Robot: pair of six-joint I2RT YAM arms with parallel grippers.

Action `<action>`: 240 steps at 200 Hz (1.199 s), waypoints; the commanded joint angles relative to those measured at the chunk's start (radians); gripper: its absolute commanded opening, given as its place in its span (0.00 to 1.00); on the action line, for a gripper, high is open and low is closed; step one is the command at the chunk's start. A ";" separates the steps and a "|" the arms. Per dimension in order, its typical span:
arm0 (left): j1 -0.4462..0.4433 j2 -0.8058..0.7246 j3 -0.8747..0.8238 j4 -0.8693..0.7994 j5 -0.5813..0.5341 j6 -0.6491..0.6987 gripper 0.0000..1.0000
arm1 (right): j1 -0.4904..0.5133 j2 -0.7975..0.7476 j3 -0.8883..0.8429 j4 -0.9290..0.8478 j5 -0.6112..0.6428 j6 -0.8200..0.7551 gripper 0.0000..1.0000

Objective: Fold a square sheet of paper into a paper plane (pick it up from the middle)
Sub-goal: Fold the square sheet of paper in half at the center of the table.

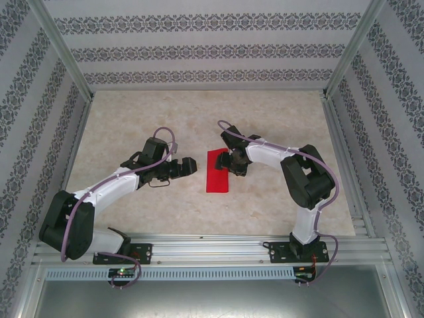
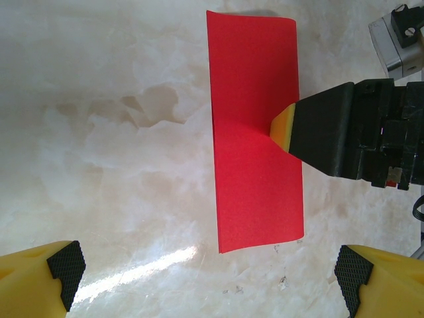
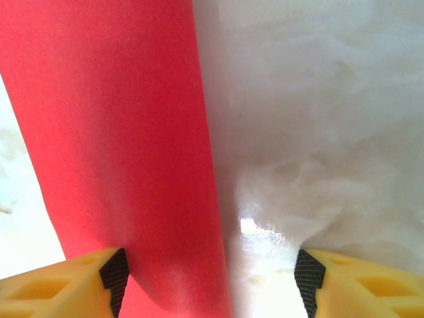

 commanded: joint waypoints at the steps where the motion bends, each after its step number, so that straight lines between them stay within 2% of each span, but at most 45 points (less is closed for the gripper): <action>1: -0.006 0.010 0.032 0.016 0.012 -0.008 1.00 | 0.010 0.062 -0.022 -0.029 0.019 0.021 0.71; 116: -0.007 0.017 0.035 0.026 0.018 -0.019 1.00 | 0.020 0.076 -0.026 -0.028 0.030 0.038 0.70; 139: -0.015 0.031 0.042 0.031 0.029 -0.018 0.95 | 0.019 0.081 -0.019 -0.044 0.036 0.025 0.70; 158: -0.028 0.070 0.067 0.019 0.028 -0.022 0.78 | 0.020 0.081 -0.021 -0.044 0.033 0.028 0.70; 169: -0.042 0.103 0.085 0.027 0.041 -0.025 0.59 | 0.020 0.083 -0.021 -0.045 0.036 0.028 0.70; 186: -0.068 0.164 0.126 0.034 0.047 -0.038 0.40 | 0.020 0.088 -0.022 -0.045 0.037 0.027 0.70; 209: -0.090 0.273 0.207 0.011 0.053 -0.060 0.00 | 0.020 0.091 -0.024 -0.042 0.038 0.030 0.70; 240: -0.108 0.375 0.266 0.048 0.058 -0.102 0.00 | 0.019 0.093 -0.025 -0.048 0.044 0.030 0.70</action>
